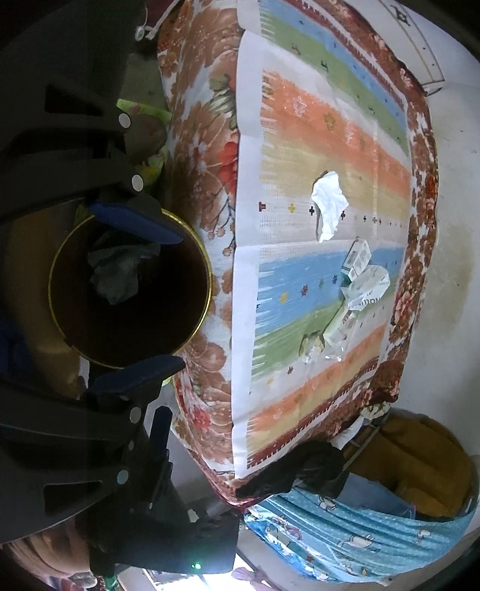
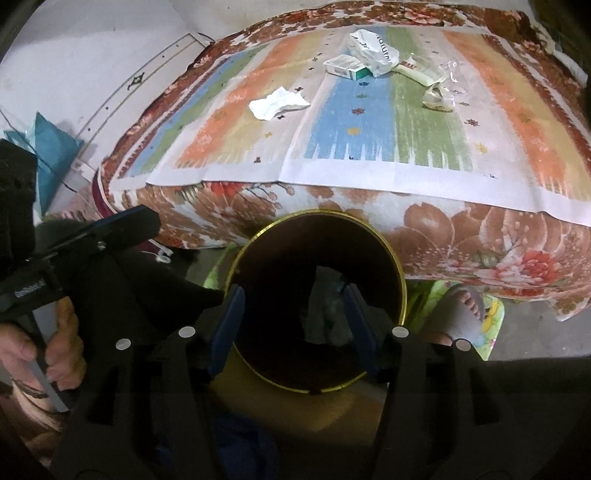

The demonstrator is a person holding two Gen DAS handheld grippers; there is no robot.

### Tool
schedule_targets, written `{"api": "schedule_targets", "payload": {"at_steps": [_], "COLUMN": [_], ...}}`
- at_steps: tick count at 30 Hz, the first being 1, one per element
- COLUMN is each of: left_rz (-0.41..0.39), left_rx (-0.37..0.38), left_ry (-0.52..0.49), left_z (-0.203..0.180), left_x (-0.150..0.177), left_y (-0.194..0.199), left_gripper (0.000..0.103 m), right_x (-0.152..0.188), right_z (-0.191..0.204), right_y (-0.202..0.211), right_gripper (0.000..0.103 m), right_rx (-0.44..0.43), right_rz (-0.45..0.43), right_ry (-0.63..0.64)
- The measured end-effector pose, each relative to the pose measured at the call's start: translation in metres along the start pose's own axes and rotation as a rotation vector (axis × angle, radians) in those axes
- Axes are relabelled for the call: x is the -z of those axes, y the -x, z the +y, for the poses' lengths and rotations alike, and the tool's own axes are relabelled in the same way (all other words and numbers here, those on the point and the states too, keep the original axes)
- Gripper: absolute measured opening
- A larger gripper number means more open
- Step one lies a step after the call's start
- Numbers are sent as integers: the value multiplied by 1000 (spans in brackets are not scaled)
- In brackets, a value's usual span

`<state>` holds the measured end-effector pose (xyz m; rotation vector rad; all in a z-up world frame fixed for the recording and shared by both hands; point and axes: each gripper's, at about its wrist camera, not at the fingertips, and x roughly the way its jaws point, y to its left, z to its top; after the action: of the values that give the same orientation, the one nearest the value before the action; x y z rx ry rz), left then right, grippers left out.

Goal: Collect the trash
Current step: 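Open both grippers to drop the plastic and mask into the bin, then move both tools from the bin toward the tissue and snack wrapper on the bed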

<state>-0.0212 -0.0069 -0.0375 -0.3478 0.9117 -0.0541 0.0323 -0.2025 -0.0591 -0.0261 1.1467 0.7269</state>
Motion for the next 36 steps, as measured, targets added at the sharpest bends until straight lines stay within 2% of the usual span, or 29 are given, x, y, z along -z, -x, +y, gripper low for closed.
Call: {"api": "schedule_targets", "payload": {"at_steps": [6, 12, 13, 15, 20, 24, 33, 36], "left_rz": [8, -11, -12, -9, -6, 14, 103, 126], "left_rx": [-40, -106, -118, -136, -197, -195, -203, -212], "left_ry": [-43, -71, -77, -81, -107, -69, 41, 84], "left_z": [-6, -6, -6, -5, -4, 3, 27, 36], "left_x": [-19, -43, -47, -56, -77, -95, -134, -146], "left_y": [-7, -10, -10, -13, -22, -29, -61, -72], "left_gripper": [71, 72, 73, 84, 91, 96, 97, 97], "right_x": [-31, -60, -66, -73, -94, -109, -146, -160], "right_z": [-7, -22, -24, -27, -33, -40, -57, -64], "right_y": [12, 11, 11, 12, 8, 5, -2, -7], "right_gripper": [60, 63, 64, 67, 75, 85, 94, 94], "right_rx": [37, 90, 98, 120, 164, 186, 234, 251], "right_rz": [-48, -51, -52, -55, -42, -40, -32, -27], "right_ry": [11, -8, -8, 1, 21, 11, -18, -32]}}
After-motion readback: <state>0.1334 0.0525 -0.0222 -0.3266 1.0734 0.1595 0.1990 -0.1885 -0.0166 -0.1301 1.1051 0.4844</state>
